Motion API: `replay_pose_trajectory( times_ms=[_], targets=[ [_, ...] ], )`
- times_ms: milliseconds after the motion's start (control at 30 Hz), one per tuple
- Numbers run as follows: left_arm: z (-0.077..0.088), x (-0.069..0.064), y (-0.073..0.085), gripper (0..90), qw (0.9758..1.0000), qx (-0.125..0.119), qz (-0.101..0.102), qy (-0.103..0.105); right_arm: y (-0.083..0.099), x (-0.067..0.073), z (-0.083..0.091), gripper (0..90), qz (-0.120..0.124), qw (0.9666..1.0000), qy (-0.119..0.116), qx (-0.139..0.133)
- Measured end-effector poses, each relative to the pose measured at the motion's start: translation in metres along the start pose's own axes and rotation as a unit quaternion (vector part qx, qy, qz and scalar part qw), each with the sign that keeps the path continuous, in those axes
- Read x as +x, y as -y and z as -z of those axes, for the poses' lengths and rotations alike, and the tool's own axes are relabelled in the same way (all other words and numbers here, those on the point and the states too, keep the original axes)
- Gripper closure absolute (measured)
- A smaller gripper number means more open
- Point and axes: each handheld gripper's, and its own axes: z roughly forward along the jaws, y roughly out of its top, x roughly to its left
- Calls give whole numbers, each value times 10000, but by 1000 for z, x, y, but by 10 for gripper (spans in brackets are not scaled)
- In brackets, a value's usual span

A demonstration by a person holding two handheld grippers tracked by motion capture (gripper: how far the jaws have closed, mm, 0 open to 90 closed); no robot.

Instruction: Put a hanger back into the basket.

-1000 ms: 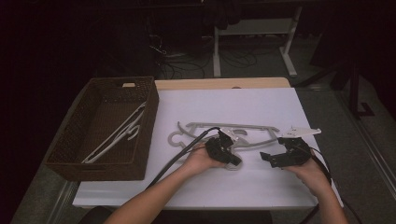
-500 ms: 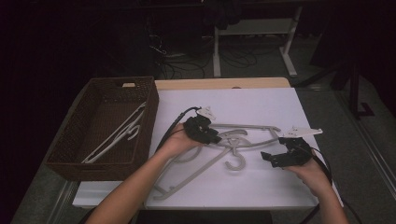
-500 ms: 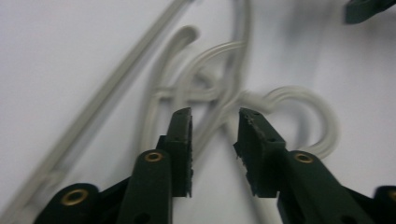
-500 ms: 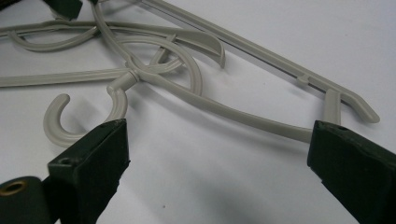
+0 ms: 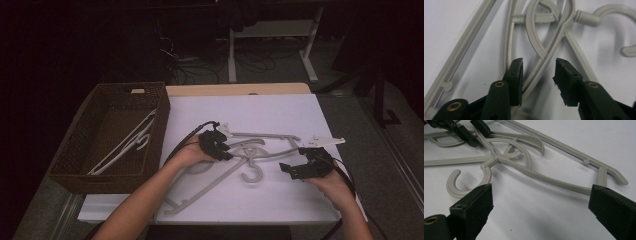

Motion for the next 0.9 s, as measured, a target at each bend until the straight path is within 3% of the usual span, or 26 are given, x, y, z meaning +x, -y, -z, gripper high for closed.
replay_pose_trajectory(
  times_ms=[200, 500, 667, 900],
  targets=[
    [-5, -1, -2, 649, 9998, 73, -185, -32, 0, 0, -1, 53, -1, 10000, -3, 9],
    [-6, 0, -6, 743, 9979, 155, -615, 120, 1, -1, -1, 54, -11, 10000, -3, 35],
    [-7, 3, -7, 802, 9976, 109, -630, 279, 2, -2, -1, 54, -30, 10000, -7, 25],
    [-4, 4, -8, 820, 9976, -52, -616, 296, 2, -3, -1, 54, -42, 10000, -1, 22]
  ],
)
